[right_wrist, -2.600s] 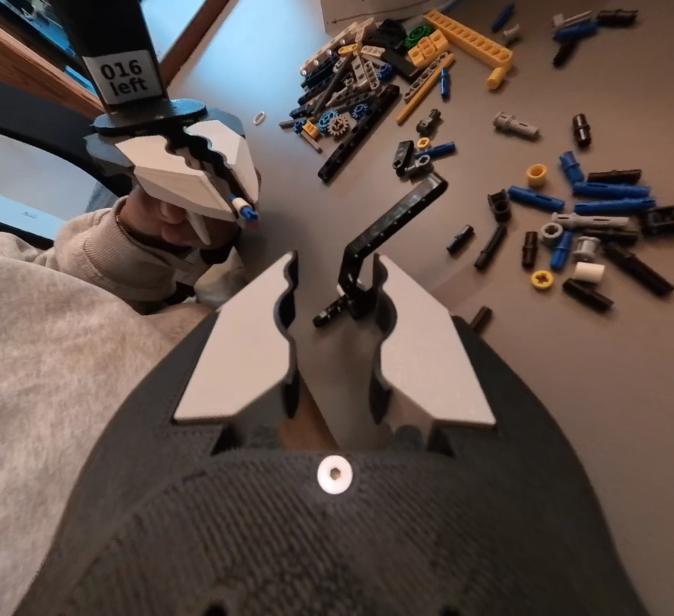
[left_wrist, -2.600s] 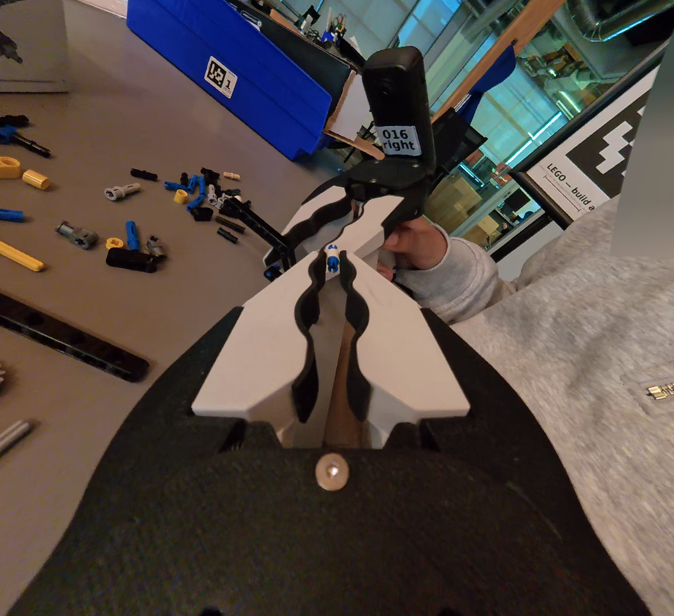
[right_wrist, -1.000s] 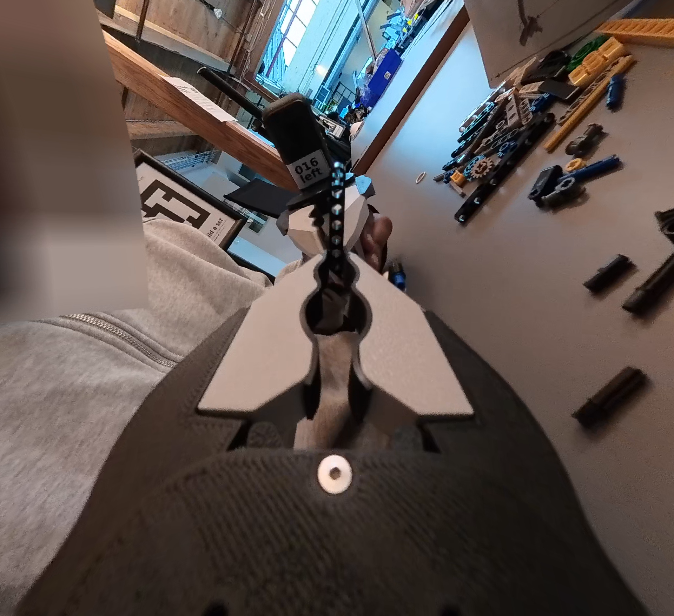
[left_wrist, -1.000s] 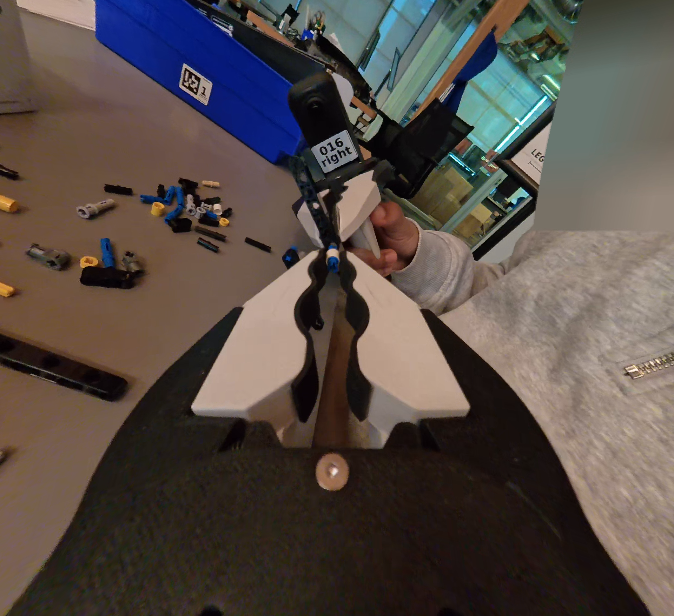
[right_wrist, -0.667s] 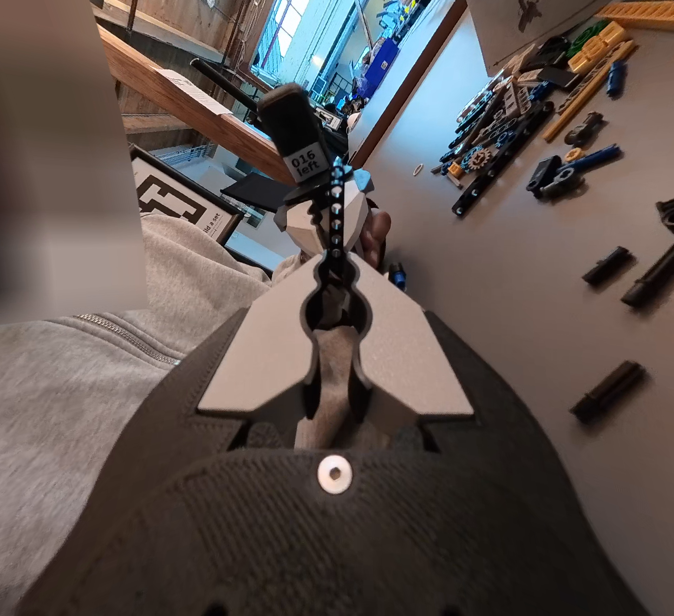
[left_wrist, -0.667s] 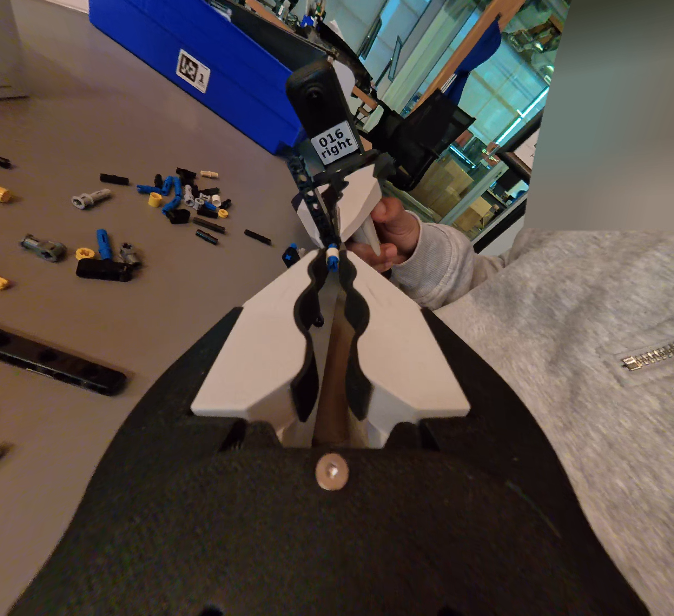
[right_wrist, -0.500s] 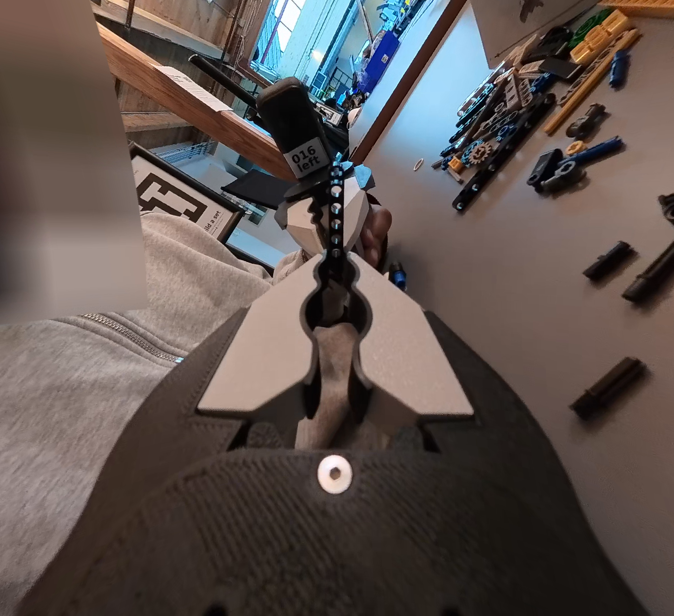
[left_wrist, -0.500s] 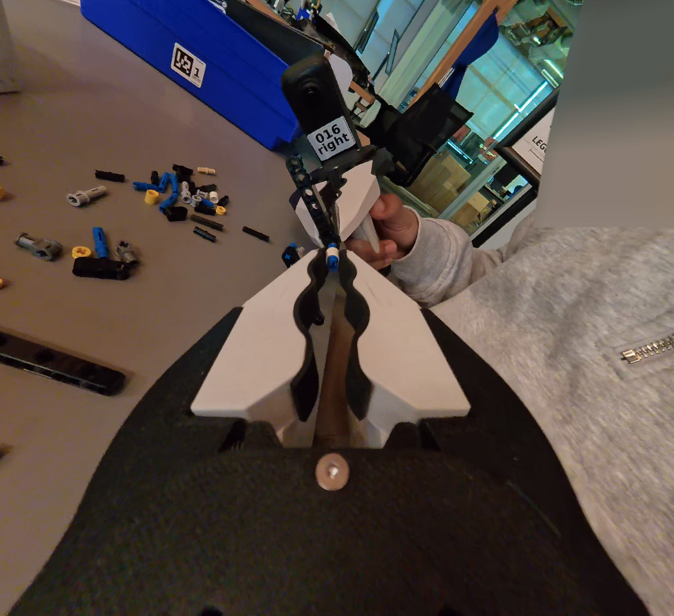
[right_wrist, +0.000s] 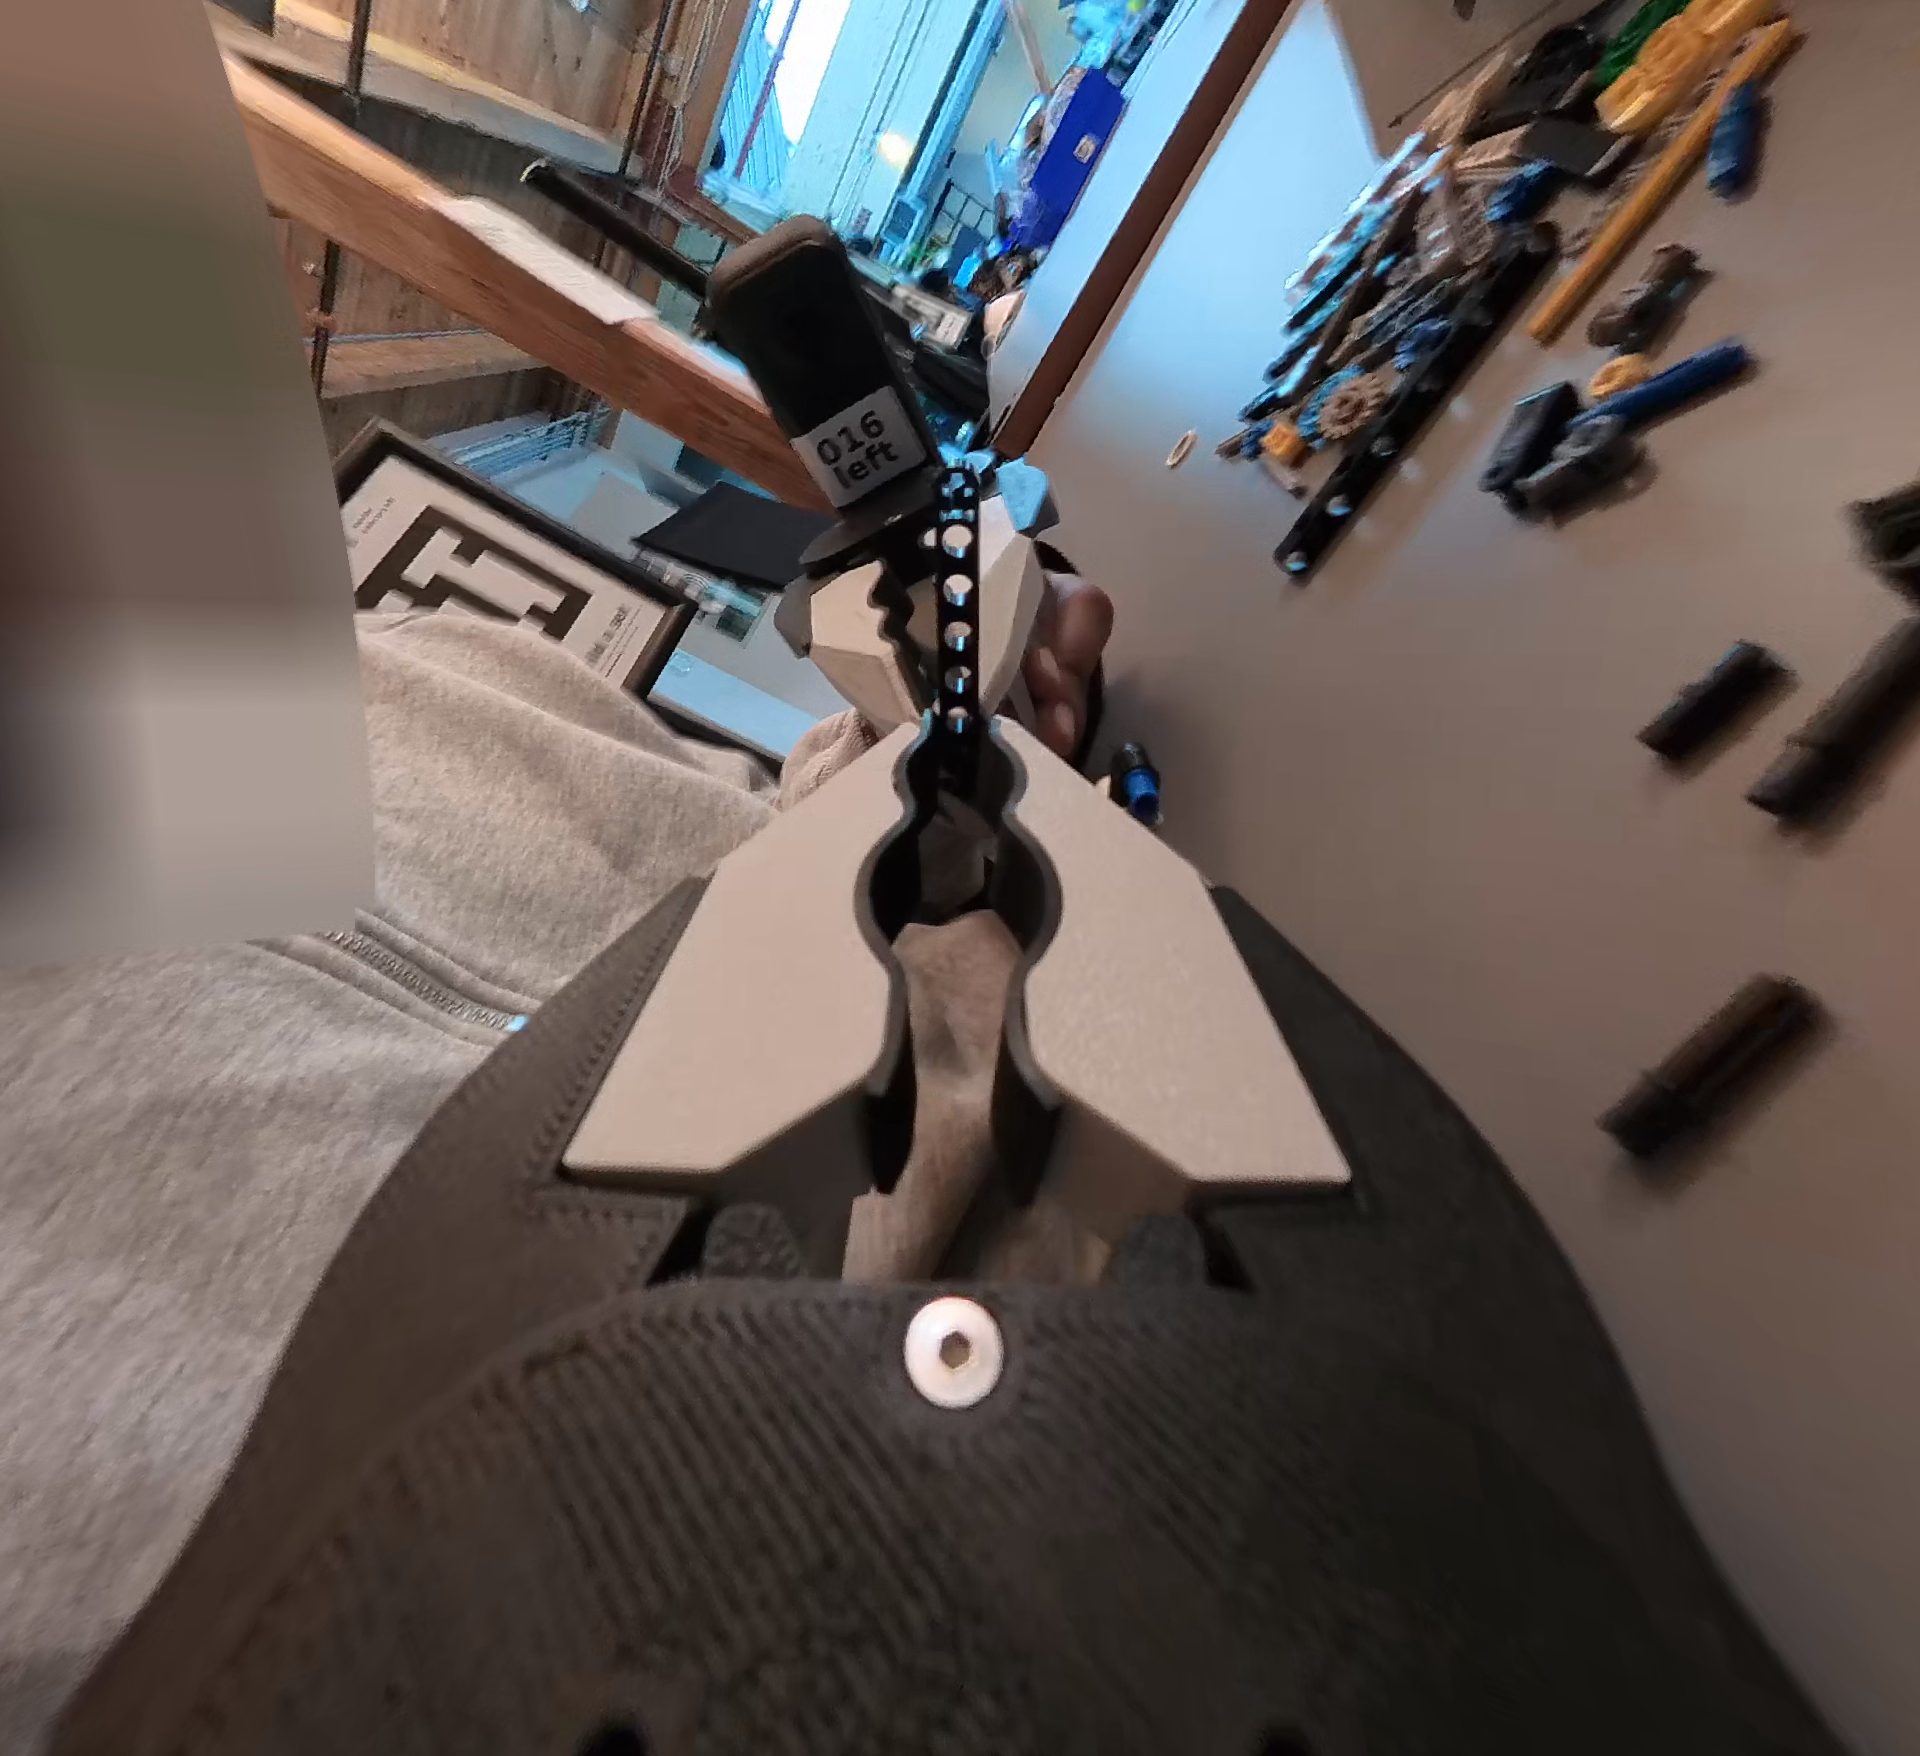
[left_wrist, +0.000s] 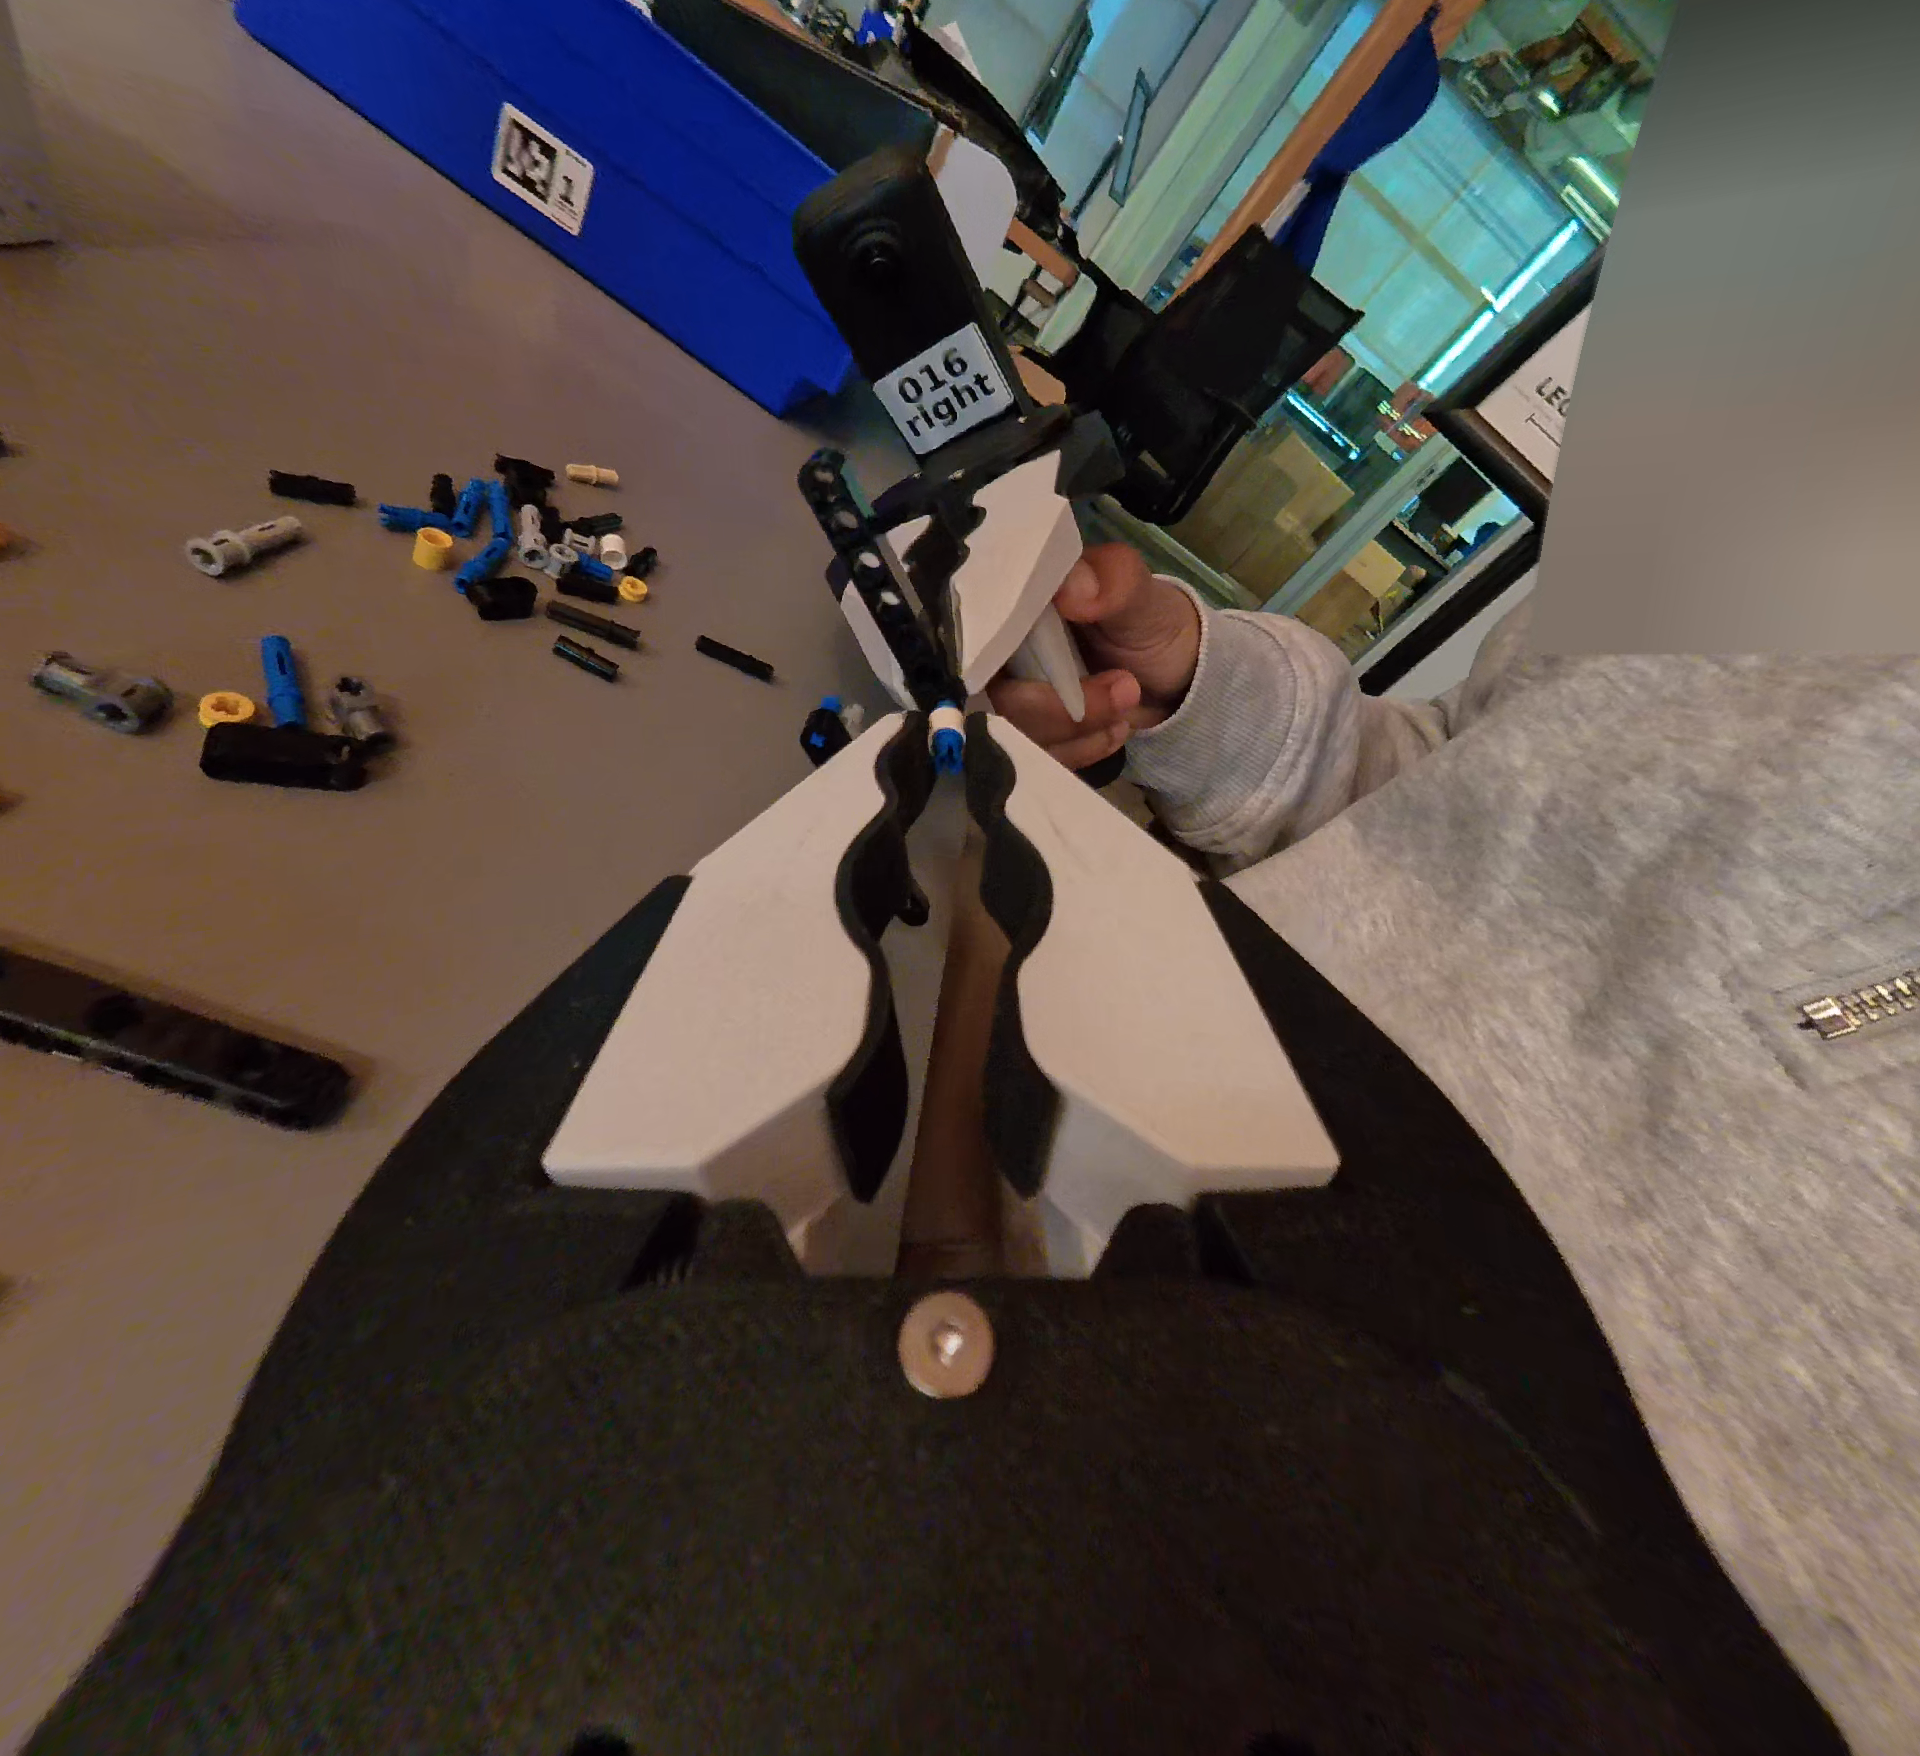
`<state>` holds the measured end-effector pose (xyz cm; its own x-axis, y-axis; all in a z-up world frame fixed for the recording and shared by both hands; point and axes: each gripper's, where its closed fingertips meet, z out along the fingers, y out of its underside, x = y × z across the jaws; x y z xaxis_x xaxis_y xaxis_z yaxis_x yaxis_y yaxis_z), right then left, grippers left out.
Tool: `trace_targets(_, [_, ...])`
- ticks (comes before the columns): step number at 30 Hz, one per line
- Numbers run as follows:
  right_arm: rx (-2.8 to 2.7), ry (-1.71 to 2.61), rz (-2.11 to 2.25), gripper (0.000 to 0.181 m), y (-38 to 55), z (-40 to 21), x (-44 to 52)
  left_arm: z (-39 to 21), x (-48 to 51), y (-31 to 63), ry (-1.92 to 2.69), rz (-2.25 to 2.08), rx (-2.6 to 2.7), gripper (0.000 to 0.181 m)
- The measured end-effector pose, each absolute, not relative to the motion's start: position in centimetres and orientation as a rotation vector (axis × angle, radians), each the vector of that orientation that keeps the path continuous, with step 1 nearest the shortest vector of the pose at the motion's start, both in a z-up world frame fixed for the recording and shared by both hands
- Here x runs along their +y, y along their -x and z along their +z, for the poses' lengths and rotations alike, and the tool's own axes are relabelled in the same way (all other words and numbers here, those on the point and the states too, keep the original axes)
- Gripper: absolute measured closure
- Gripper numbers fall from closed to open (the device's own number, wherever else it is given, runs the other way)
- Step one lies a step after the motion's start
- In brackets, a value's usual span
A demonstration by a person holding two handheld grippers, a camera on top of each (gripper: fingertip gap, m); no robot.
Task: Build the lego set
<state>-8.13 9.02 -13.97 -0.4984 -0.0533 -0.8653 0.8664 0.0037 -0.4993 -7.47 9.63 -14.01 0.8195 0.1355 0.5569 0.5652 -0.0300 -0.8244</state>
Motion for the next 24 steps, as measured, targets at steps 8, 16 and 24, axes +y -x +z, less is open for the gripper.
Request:
trace_targets(8, [1.527,-0.865,-1.606,0.177,8.3,-13.8,8.9,-13.9,9.9,7.6,1.579,-0.36,-0.576,0.176])
trace_targets(16, [1.502,-0.857,-1.634,0.177,8.4,-13.4,8.7,-13.5,9.7,7.7,1.545,-0.38,-0.576,0.176])
trace_targets(24, [1.349,-0.875,-1.868,0.159,10.4,-11.0,11.0,-12.5,8.8,8.6,1.426,-0.43,-0.623,0.177])
